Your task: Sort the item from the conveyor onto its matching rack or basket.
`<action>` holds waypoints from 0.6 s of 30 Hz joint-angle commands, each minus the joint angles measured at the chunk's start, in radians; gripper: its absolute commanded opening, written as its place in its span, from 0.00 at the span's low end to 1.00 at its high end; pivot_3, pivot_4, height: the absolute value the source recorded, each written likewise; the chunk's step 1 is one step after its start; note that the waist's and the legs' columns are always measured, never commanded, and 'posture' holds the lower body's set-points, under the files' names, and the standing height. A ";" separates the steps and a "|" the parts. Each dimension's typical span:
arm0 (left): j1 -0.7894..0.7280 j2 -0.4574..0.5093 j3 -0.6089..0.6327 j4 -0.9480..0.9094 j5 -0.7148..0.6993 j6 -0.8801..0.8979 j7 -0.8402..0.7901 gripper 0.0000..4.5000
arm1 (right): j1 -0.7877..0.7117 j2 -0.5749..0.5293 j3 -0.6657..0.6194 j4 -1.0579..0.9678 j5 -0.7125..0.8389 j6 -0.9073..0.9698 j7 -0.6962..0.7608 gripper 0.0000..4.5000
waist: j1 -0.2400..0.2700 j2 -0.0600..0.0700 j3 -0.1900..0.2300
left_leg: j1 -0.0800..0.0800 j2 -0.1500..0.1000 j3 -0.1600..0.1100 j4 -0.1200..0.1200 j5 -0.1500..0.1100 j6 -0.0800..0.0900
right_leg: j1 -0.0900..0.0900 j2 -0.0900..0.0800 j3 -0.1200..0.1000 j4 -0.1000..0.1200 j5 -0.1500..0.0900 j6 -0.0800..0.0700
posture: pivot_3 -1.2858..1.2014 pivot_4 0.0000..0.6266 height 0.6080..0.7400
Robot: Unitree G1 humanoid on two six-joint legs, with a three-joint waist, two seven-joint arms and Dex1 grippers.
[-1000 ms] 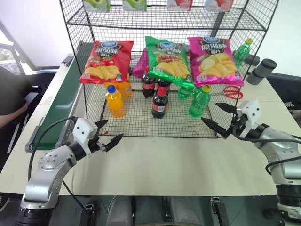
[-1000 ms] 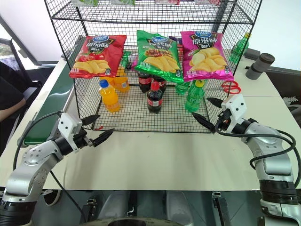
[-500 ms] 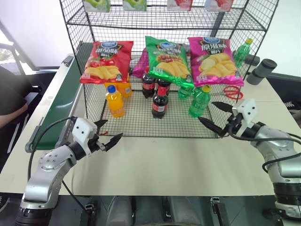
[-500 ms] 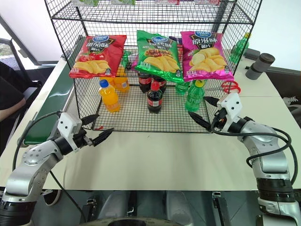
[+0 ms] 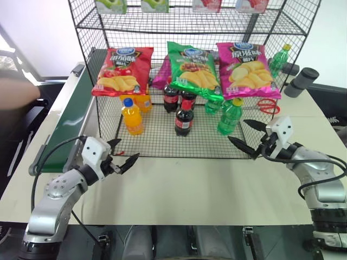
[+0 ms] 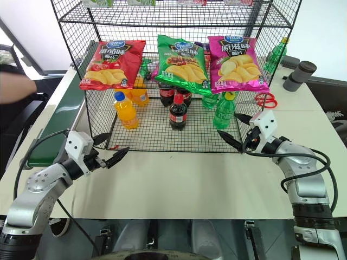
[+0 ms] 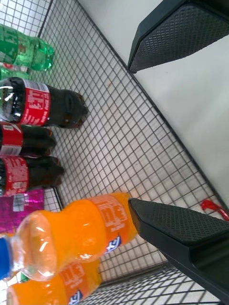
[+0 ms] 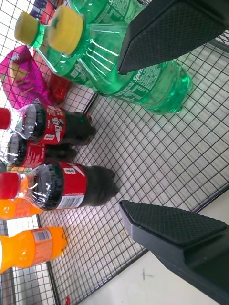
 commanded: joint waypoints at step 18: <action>-0.025 -0.004 0.014 -0.008 0.009 -0.021 0.007 1.00 | -0.033 0.013 -0.012 0.059 -0.018 -0.087 0.017 0.97 | -0.001 0.000 0.000 | 0.000 0.000 0.000 0.000 0.000 0.000 | 0.000 0.000 0.000 0.000 0.000 0.000 | 0.52 0.24 0.95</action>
